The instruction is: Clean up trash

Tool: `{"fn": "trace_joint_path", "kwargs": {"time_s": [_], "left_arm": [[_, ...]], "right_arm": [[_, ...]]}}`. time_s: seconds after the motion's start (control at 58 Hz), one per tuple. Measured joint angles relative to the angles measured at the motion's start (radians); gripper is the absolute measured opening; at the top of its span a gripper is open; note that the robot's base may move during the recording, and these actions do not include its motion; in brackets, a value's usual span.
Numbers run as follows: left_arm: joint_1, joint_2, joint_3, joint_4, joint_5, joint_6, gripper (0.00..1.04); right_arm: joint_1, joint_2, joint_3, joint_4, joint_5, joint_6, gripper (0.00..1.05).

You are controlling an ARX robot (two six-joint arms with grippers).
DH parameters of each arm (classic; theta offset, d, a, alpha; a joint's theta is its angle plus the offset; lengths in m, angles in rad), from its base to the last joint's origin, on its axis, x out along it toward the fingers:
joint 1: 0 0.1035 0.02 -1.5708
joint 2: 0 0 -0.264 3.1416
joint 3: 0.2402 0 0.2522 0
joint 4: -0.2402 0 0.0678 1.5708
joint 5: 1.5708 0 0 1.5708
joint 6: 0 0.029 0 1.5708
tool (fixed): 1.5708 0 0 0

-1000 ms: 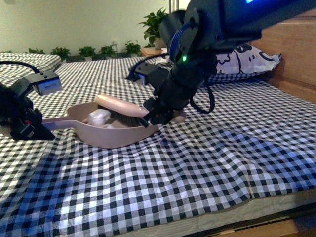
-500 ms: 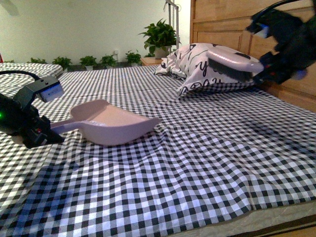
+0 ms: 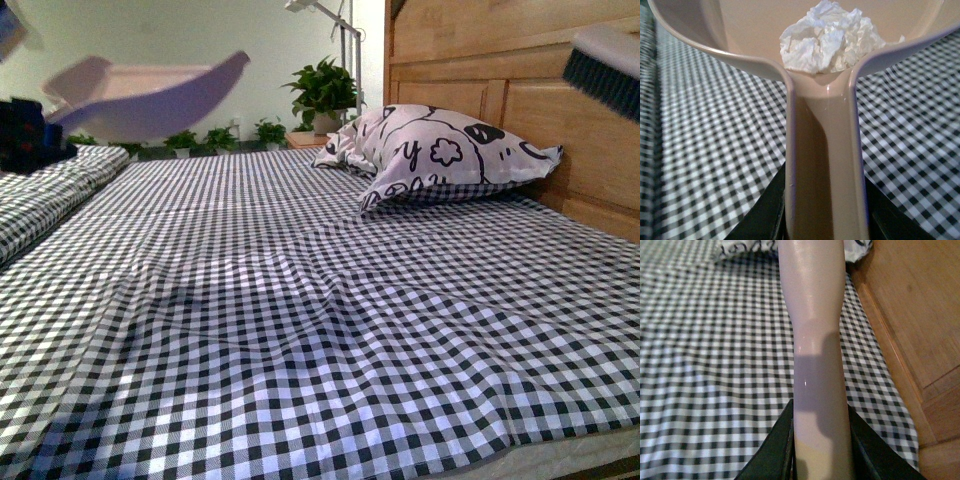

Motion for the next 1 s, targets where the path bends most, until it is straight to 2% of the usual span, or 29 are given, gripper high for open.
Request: {"fn": "trace_joint_path", "kwargs": {"time_s": [0.086,0.293,0.466,0.69,0.828,1.0], "left_arm": [[-0.014,-0.114,-0.104,0.037,-0.110,-0.026,0.26],[-0.037,-0.370,-0.304,0.043,-0.245,-0.165,0.26],[-0.067,-0.598,-0.431,-0.002,-0.359,-0.274,0.26],[-0.150,-0.797,-0.554,-0.085,-0.413,-0.331,0.26],[-0.183,-0.843,-0.590,-0.104,-0.436,-0.333,0.26],[-0.187,-0.849,-0.604,-0.105,-0.460,-0.334,0.26]], "right_arm": [[-0.014,-0.140,-0.051,-0.029,-0.074,0.064,0.21],[-0.084,-0.389,-0.111,-0.111,-0.225,0.151,0.21],[-0.187,-0.546,-0.153,-0.164,-0.385,0.205,0.21],[-0.371,-0.663,-0.184,-0.200,-0.623,0.248,0.21],[-0.452,-0.697,-0.187,-0.222,-0.720,0.251,0.21],[-0.481,-0.695,-0.188,-0.224,-0.749,0.251,0.21]]}}
